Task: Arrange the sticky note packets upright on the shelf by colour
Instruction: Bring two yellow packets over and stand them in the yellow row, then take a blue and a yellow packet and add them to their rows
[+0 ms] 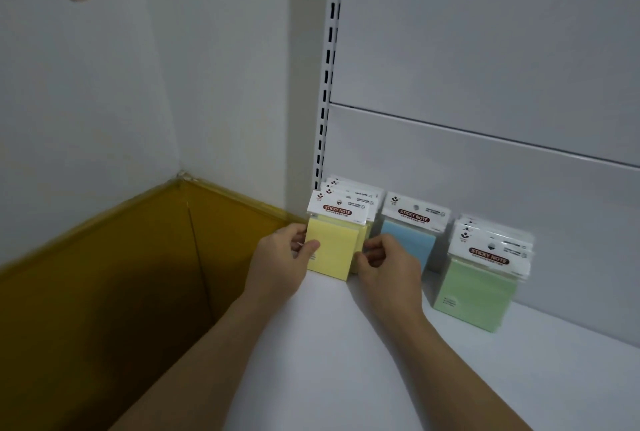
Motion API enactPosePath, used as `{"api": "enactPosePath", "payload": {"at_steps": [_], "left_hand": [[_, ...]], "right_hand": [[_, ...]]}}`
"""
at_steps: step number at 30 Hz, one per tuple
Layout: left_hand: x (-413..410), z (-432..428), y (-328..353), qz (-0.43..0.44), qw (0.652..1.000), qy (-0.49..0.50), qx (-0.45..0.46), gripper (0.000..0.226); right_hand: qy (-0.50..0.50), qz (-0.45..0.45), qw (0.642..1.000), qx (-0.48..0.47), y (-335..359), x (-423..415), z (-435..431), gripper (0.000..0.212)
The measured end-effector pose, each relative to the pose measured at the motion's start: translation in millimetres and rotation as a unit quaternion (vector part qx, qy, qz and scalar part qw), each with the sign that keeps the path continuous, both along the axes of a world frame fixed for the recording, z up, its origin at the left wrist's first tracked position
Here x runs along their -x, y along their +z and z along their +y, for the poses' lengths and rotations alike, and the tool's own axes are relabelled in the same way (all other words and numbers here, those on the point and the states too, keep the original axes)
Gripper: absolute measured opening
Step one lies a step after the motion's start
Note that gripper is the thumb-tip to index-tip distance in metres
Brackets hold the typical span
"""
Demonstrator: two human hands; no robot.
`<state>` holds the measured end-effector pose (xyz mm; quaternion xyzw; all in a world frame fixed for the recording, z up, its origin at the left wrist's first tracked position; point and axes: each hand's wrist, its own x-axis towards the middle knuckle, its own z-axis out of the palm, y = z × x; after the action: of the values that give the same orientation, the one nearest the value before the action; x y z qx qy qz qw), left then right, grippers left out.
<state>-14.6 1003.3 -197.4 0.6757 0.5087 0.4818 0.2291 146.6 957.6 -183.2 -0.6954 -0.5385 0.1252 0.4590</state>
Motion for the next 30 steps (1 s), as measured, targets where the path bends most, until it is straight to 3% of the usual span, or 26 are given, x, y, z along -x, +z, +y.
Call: {"api": "enactPosePath", "payload": {"at_steps": [14,18,22,27,30], "left_hand": [[-3,-3,2,0.079,0.997,0.016,0.017,0.020],[0,-9,10,0.066,0.997,0.006,0.047,0.024],[2,-15,27,0.100,0.993,0.012,0.063,0.043],[9,-23,72,0.219,0.972,0.001,-0.087,0.048],[0,-25,99,0.275,0.947,-0.043,-0.161,0.047]], "right_hand": [[-0.006,-0.022,1.000,0.004,1,7,-11,0.013],[-0.005,-0.008,1.000,0.022,14,8,-19,0.015],[-0.008,-0.087,0.995,0.053,33,-1,-33,0.031],[-0.047,-0.228,0.972,0.018,76,-19,-56,0.045],[-0.113,-0.332,0.936,-0.027,108,-29,-74,0.057]]}}
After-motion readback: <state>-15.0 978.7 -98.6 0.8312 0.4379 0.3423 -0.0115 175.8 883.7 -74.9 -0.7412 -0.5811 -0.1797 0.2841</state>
